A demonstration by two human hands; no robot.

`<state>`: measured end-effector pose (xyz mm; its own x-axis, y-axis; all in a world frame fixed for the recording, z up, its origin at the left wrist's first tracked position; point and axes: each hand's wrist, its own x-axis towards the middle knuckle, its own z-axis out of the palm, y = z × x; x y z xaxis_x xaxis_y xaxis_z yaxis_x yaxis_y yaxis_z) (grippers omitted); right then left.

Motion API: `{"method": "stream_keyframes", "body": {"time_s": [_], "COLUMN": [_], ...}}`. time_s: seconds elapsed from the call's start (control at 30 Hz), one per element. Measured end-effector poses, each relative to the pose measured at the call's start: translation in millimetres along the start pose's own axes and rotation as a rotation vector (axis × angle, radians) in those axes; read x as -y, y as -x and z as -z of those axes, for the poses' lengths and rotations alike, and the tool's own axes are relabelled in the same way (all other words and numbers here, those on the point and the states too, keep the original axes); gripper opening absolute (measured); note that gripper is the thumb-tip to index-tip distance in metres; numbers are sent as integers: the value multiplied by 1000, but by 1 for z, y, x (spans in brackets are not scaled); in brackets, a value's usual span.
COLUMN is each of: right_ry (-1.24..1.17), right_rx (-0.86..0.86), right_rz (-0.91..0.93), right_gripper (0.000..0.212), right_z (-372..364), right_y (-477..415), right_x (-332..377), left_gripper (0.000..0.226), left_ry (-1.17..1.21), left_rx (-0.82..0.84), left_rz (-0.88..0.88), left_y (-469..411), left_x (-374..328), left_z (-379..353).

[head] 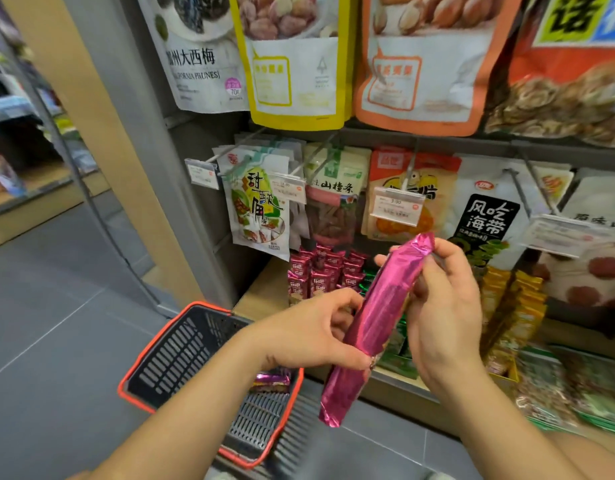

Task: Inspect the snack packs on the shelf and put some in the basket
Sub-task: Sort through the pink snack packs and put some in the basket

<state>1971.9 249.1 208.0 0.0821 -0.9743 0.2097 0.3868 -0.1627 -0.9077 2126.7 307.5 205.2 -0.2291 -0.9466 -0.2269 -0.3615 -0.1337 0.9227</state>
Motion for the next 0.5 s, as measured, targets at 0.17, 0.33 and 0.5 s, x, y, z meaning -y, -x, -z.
{"method": "stream_keyframes", "body": {"time_s": [0.17, 0.33, 0.5], "right_ry": [-95, 39, 56], "right_rx": [179, 303, 422], "right_rz": [-120, -83, -132], "right_gripper": [25, 35, 47], "right_z": [-10, -10, -12], "right_y": [9, 9, 12], "right_x": [-4, -10, -16], "left_gripper": [52, 36, 47], "left_ry": [102, 141, 219], "left_rx": [-203, -364, -533], "left_rz": [-25, -73, -144], "left_y": [2, -1, 0], "left_x": [10, 10, 7], "left_z": [-29, -37, -32]}}
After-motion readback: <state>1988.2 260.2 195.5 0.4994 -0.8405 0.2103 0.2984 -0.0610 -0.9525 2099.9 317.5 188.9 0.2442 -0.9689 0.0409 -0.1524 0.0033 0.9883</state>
